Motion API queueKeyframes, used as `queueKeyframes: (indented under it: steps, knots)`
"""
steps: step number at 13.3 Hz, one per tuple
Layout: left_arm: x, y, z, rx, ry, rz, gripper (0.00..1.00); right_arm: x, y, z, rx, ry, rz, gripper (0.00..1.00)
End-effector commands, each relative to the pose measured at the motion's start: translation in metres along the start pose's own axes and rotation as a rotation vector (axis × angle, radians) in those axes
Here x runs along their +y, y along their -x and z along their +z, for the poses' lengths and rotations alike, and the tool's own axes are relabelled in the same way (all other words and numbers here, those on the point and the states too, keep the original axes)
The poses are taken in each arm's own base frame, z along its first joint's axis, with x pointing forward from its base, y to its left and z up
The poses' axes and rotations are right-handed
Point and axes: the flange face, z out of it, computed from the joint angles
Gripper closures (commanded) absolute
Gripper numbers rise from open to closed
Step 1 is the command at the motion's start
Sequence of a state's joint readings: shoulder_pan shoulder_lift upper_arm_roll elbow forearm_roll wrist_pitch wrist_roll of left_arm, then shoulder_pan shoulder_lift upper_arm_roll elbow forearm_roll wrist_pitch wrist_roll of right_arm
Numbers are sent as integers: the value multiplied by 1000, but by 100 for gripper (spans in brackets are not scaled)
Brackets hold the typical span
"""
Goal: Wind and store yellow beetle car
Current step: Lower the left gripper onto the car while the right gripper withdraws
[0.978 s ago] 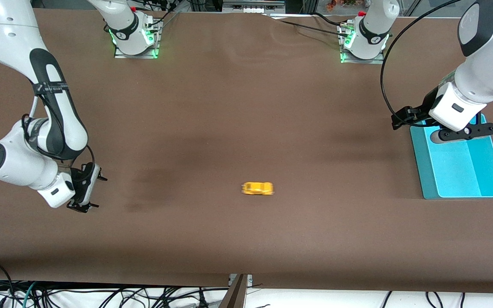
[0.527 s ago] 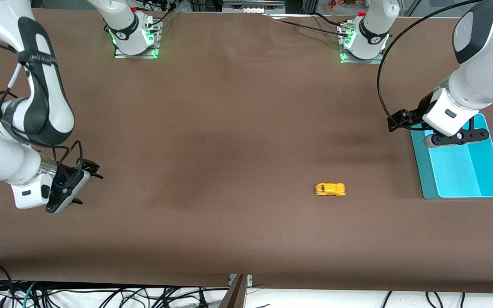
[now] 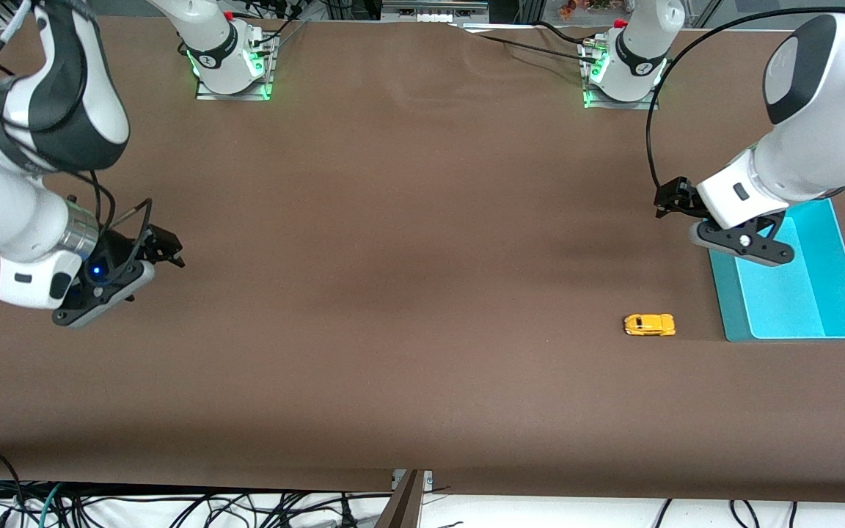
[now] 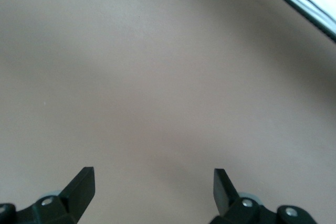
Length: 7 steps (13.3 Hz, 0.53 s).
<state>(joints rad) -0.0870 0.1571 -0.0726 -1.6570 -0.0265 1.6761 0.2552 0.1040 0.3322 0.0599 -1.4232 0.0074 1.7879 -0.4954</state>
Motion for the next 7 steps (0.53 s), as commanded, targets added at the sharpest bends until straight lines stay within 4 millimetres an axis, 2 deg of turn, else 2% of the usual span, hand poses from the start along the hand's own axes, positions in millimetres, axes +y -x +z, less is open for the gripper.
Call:
queueKeyframes:
  steps: [1,3,6,7]
  knots:
    - [-22,-17,25,-37,8,200,0,-3,18,-50,31,68,22,0]
    - [-35,-32,50,-28,1,354,0,0,28,-74,60,102,34,0]
    - [-70,-52,106,-11,-8,574,0,3,39,-87,59,137,50,0]
    - [-82,-58,127,-25,-49,685,0,4,43,-87,46,123,111,0]
